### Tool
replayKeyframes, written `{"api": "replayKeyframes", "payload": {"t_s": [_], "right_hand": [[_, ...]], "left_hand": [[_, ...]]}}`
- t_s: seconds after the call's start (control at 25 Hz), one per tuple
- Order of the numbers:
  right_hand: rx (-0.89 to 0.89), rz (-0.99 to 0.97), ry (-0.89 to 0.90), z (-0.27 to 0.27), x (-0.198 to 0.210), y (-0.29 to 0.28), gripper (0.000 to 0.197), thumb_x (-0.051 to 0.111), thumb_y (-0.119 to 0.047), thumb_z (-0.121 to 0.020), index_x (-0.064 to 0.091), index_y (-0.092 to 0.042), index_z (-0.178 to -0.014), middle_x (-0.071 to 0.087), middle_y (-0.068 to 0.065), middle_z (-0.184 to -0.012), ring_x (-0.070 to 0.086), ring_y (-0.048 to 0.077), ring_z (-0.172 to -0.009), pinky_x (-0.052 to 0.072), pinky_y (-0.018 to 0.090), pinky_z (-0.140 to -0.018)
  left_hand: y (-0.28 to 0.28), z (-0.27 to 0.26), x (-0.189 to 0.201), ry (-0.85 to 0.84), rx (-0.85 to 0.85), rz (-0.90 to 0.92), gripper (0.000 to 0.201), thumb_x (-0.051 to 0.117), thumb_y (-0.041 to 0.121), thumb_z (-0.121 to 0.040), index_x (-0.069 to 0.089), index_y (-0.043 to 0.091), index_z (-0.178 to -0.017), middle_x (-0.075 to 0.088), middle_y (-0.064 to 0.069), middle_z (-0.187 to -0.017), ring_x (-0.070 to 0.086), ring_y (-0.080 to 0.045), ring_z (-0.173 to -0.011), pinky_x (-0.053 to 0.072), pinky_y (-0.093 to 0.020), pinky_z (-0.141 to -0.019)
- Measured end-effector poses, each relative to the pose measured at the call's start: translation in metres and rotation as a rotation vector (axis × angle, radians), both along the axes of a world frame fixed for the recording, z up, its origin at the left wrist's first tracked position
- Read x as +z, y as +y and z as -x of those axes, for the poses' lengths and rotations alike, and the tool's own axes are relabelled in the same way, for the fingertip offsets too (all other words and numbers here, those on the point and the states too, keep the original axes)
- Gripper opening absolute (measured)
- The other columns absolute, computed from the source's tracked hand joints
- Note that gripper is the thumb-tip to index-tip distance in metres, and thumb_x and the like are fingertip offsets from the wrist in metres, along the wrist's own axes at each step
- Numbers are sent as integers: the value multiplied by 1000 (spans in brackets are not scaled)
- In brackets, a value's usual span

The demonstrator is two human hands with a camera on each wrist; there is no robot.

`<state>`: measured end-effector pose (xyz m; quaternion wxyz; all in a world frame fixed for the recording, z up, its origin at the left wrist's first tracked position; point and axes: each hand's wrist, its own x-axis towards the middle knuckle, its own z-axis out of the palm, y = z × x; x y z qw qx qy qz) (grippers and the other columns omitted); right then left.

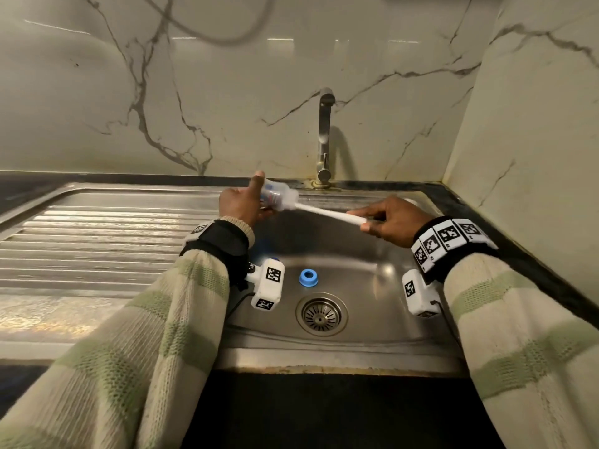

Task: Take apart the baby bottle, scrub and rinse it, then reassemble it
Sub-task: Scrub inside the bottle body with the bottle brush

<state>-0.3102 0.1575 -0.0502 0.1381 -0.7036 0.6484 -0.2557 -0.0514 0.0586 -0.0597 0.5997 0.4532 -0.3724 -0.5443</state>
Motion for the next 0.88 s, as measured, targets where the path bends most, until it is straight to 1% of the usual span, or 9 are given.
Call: {"api": "replayKeyframes", "payload": {"t_s": [0.08,0.12,0.2,0.32,0.4,0.48,0.52,0.72,0.88], "right_hand": [[-65,38,106,-4,6,2,36,65,-26,-89,65,-36,-124,72,-7,-109,66,14,-93,50,28,-86],[-91,90,181,-8,10,3,35,63,-29,-91,63,-36,-125,71,-4,-110,65,17,-93,51,29,-85],[-83,180,311,-16,13,5,36,59,-31,-93,61,-35,-128,71,-2,-110,64,19,-90,49,27,-79],[-22,81,194,-8,13,4,35,63,-27,-91,64,-35,-126,71,-7,-112,63,12,-94,44,24,-84],[-3,19,98,9,15,8,37,68,-20,-89,66,-33,-123,71,-12,-105,62,3,-87,42,20,-82],[-21,25,29,20,17,14,39,69,-14,-87,66,-32,-122,70,-15,-88,61,1,-74,46,22,-76],[-37,36,16,22,17,15,38,69,-14,-88,66,-31,-122,70,-13,-85,63,7,-74,49,26,-77],[-109,52,202,6,9,-2,38,59,-23,-90,62,-37,-125,68,-3,-114,62,22,-104,47,33,-92],[-121,51,233,7,9,-3,39,53,-20,-94,58,-34,-130,65,0,-122,59,24,-109,41,26,-87]], "left_hand": [[2,2,0,-67,23,7,41,80,37,-83,61,1,-86,70,-14,-88,74,-25,-76,63,-41,-67],[2,2,2,-64,25,-1,37,79,37,-83,58,6,-83,68,-11,-87,73,-25,-80,63,-42,-74],[-1,-1,2,-74,23,-5,37,77,39,-84,59,8,-94,66,-10,-93,73,-27,-88,62,-43,-78],[-1,-5,-1,22,-42,-112,59,78,42,-82,56,1,-120,68,-18,-103,75,-28,-79,64,-37,-64],[3,0,-4,10,-140,-148,61,77,44,-83,55,4,-124,69,-22,-108,76,-30,-79,63,-34,-59],[8,6,-4,33,-222,-157,55,73,45,-86,55,7,-123,70,-24,-109,75,-30,-80,62,-32,-56],[9,9,-4,53,-241,-162,51,69,45,-89,55,8,-122,69,-24,-110,75,-31,-82,63,-33,-57],[8,13,-4,27,-134,-91,39,64,45,-93,60,9,-107,70,-16,-98,73,-31,-89,60,-43,-87],[15,21,0,36,-88,-56,32,68,42,-91,62,11,-100,69,-14,-100,72,-27,-87,62,-38,-80]]}}
